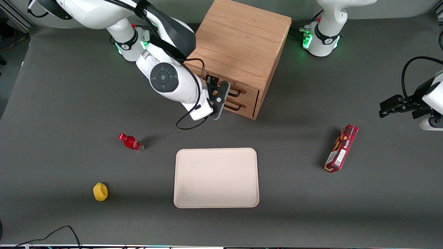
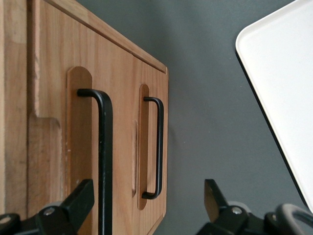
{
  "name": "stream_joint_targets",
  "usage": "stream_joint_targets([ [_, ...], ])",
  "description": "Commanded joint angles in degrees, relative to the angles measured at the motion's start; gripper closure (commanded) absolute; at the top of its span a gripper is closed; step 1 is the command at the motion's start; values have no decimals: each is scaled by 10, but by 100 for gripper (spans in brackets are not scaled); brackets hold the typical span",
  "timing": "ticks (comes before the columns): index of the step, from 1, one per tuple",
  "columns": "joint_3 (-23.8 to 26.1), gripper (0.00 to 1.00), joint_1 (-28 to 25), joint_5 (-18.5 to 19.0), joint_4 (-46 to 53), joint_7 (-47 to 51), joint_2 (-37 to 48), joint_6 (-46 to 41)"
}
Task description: Open upper drawer
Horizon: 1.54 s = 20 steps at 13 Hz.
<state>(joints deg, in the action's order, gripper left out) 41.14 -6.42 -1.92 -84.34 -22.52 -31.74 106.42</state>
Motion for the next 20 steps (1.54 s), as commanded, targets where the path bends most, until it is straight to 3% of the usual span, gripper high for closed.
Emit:
stream_joint_targets([
  [1, -4, 0, -14, -1, -6, -11, -4, 16],
  [13, -8, 0, -13, 25, -35, -20, -13, 56],
  [20, -48, 0, -12, 42, -20, -23, -16, 63],
])
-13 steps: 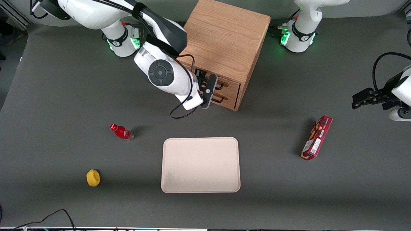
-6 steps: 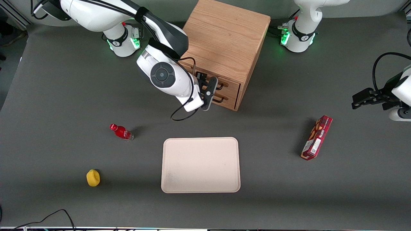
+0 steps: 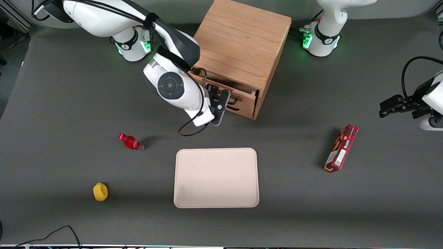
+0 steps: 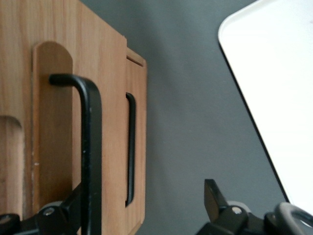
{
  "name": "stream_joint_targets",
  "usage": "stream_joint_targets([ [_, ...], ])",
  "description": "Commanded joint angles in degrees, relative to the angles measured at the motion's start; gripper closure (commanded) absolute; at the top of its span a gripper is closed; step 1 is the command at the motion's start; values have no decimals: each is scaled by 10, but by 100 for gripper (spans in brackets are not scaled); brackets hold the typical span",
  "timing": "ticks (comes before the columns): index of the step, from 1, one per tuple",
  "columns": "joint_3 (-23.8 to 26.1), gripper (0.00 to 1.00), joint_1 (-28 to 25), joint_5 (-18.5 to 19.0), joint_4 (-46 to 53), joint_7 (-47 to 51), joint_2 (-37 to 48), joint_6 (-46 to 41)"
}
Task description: Open upper drawer
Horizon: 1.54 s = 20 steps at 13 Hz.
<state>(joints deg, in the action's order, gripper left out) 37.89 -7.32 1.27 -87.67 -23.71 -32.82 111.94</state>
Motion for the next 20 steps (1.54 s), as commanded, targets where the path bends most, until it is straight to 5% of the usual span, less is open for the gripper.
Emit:
stream_joint_targets([
  [1, -20, 0, -2, 10, 16, -11, -5, 7],
  [20, -132, 0, 0, 1, 34, -40, -8, 155],
])
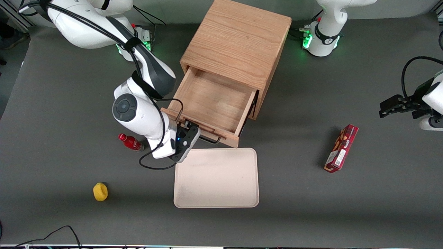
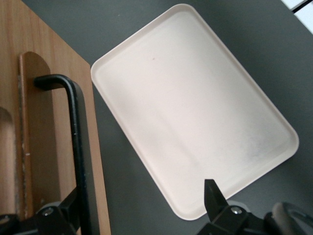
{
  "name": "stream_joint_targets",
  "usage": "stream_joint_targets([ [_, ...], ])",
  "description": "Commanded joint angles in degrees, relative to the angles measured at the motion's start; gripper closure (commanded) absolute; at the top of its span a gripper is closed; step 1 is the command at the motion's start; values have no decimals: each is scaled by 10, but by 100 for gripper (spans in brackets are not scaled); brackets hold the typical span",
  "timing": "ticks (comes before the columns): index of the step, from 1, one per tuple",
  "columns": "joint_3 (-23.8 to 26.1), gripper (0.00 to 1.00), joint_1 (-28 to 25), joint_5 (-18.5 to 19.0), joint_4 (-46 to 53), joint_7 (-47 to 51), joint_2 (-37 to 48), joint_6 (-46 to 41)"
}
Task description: Open upper drawer
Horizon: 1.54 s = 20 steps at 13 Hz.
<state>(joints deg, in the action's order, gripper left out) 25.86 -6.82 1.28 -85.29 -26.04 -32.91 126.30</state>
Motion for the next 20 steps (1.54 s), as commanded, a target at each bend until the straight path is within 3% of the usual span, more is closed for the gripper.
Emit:
stream_joint_targets([
  [1, -13, 0, -4, 0, 11, -17, -8, 12],
  [8, -25, 0, -3, -2, 21, -25, -9, 23],
  [11, -25, 0, 0, -75, 21, -24, 13, 17],
  [14, -18, 0, 18, -94, 23, -27, 46, 17],
  [15, -18, 0, 22, -116, 23, -27, 62, 11],
  [18, -21, 0, 79, -197, 8, -7, 138, -63],
  [20, -38, 0, 128, -198, -19, 87, 204, -147],
])
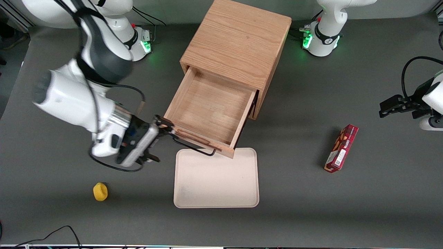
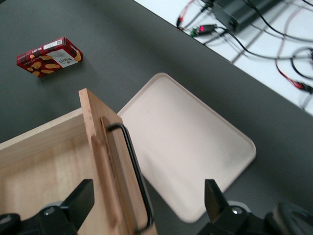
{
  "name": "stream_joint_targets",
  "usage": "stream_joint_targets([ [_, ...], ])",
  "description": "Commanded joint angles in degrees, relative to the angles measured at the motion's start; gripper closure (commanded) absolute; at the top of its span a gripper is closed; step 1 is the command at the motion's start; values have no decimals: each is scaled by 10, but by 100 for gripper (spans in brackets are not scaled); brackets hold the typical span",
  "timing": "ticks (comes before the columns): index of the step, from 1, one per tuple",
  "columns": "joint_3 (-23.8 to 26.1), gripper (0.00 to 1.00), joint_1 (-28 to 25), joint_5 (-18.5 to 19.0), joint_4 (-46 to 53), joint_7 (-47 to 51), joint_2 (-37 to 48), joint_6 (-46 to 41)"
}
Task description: Open upper drawer
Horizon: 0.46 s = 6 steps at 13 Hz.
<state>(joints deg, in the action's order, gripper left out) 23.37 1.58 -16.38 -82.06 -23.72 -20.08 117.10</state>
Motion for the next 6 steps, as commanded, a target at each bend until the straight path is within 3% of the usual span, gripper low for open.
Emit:
stream_joint_targets([
  [1, -33, 0, 54, -15, -52, 103, 97, -115],
  [2, -65, 0, 54, -5, -55, 114, 120, -166],
  [4, -113, 0, 56, 51, -64, 152, 162, -247],
  [6, -119, 0, 82, 124, -67, 219, 188, -295],
])
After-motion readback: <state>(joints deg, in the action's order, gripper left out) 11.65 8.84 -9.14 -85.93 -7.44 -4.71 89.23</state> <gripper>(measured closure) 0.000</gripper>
